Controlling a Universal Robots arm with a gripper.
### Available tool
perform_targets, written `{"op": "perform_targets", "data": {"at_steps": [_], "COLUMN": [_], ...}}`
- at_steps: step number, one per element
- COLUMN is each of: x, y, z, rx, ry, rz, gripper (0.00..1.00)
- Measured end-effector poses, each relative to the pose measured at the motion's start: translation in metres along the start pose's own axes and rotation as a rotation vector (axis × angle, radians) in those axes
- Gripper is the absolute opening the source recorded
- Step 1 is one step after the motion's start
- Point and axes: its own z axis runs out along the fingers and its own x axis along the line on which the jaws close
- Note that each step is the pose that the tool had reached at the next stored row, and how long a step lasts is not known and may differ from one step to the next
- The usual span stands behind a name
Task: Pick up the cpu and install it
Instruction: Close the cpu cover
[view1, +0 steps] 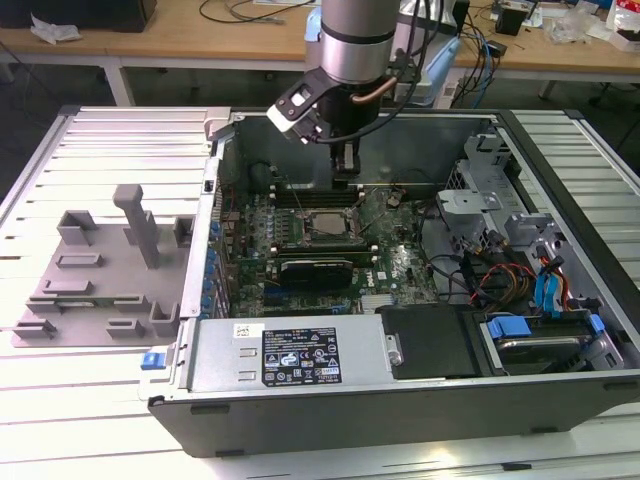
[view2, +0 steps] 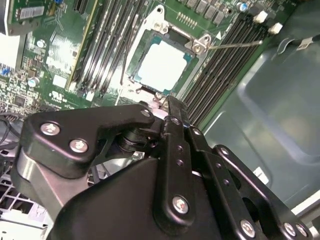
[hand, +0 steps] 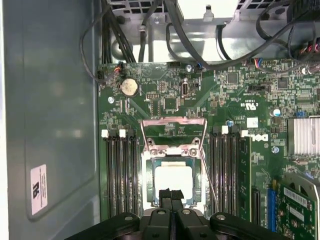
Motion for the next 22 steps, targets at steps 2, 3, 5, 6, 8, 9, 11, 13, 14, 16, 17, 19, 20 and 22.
{"op": "perform_targets", "data": {"at_steps": [2, 3, 5, 6, 8, 9, 11, 13, 14, 16, 17, 19, 20, 22], "x": [0.0002, 0.0003, 0.0006, 0.0007, 0.0010, 0.0011, 0.0012, 0.0013, 0.0014, 0.0015, 0.0016, 0.0018, 0.0019, 0.0021], "y": [0.0073, 0.0116, 0.0213, 0.0264, 0.0339, 0.0369, 0.0425, 0.0484, 0.0501, 0.0542, 0.0560, 0.0662, 0.0694, 0.0755], "z": [0.0001, 0.0001, 0.0002, 0.0003, 0.0004, 0.0004, 0.0005, 0.0005, 0.0006, 0.0006, 0.0006, 0.0007, 0.0007, 0.0008], "rx": [0.0000, 0.0000, 0.0000, 0.0000, 0.0000, -0.0001, -0.0001, 0.0000, 0.0000, 0.0000, 0.0000, 0.0000, 0.0000, 0.0000], "ry": [0.0000, 0.0000, 0.0000, 0.0000, 0.0000, 0.0001, 0.0001, 0.0001, 0.0001, 0.0001, 0.0000, 0.0001, 0.0000, 0.0001], "rz": [0.000, 0.000, 0.000, 0.000, 0.000, 0.000, 0.000, 0.000, 0.000, 0.000, 0.000, 0.000, 0.000, 0.000], "gripper": [0.11, 0.11, 0.11, 0.11, 0.11, 0.11, 0.11, 0.11, 0.11, 0.11, 0.11, 0.11, 0.11, 0.11]}}
